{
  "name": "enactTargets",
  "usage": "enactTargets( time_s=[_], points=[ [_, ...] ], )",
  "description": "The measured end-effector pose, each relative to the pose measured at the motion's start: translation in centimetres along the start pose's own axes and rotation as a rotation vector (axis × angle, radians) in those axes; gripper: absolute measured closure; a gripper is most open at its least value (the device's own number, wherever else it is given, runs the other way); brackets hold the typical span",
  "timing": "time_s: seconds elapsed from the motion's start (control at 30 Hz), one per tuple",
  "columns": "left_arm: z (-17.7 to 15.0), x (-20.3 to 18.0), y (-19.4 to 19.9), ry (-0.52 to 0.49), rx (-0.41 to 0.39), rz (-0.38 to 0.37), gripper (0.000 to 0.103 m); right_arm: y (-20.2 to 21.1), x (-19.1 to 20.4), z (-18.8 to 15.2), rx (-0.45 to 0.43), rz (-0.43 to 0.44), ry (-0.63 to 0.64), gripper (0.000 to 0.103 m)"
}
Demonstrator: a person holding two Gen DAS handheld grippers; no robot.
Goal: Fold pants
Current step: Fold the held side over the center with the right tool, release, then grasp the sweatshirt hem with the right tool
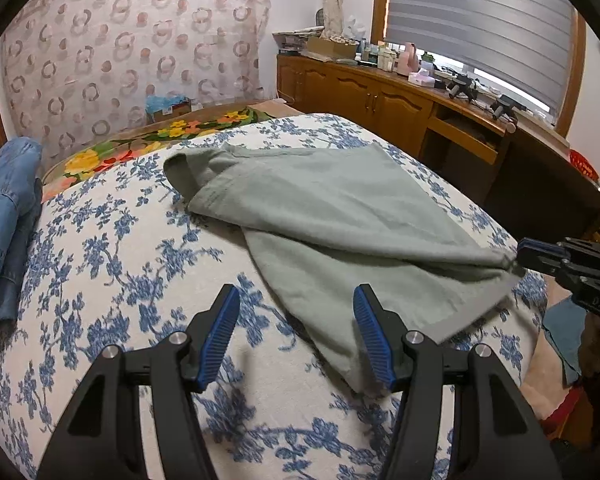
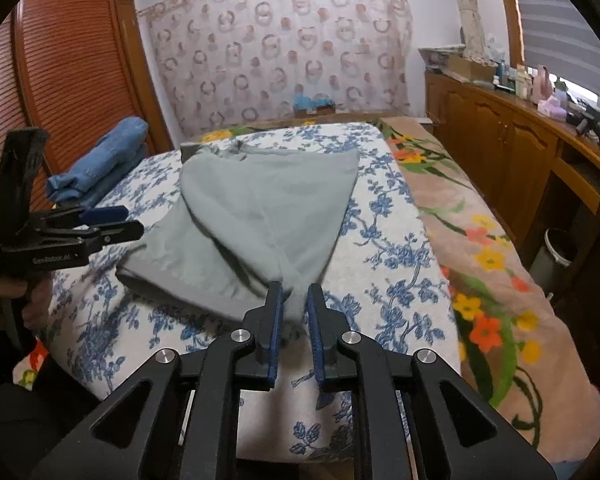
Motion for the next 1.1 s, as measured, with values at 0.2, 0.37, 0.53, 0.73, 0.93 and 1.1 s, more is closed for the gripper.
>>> enactTargets(
  time_s=[0.2, 0.37, 0.53, 0.73, 0.93, 1.1],
  points=[
    [2.1, 1.5, -0.5, 0.004, -0.02, 0.007, 0.045, -1.2, 0.2, 3.3, -0.026, -0.002, 0.049, 0.076],
    [3.2, 3.4, -1.7, 0.006, -0.009, 0.02, 0.045, -4.0, 1.2, 6.6, -0.03, 0.036, 0.076, 0.071],
    [4.4, 5.1, -3.2, 0.0, 0.0, 0.03, 0.045, -7.9, 2.1, 9.8, -0.014, 0.061, 0.111, 0.065],
    [4.5, 7.1, -5.1, 0.02, 0.018, 0.036, 0.045, -12.7, 2.8, 11.8, 0.044, 0.08, 0.153, 0.065],
    [3.5, 7.9, -6.4, 0.041, 0.046, 0.027, 0.045, -17.2, 3.8, 11.5, 0.13, 0.127, 0.182, 0.065],
    [3.1, 8.2, -6.3, 0.051, 0.043, 0.021, 0.045, -19.6, 4.8, 10.0, 0.208, 0.154, 0.201, 0.065]
  ],
)
Point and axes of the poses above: each gripper's, at about its wrist camera, not at the fingertips, and y roughly against the way its jaws point, x to its left, z to its top, the point moved 10 cm from there along -y, roughly the way its jaws point, and after that the axes turned 2 degrees about -x, right-handed, at the moved point
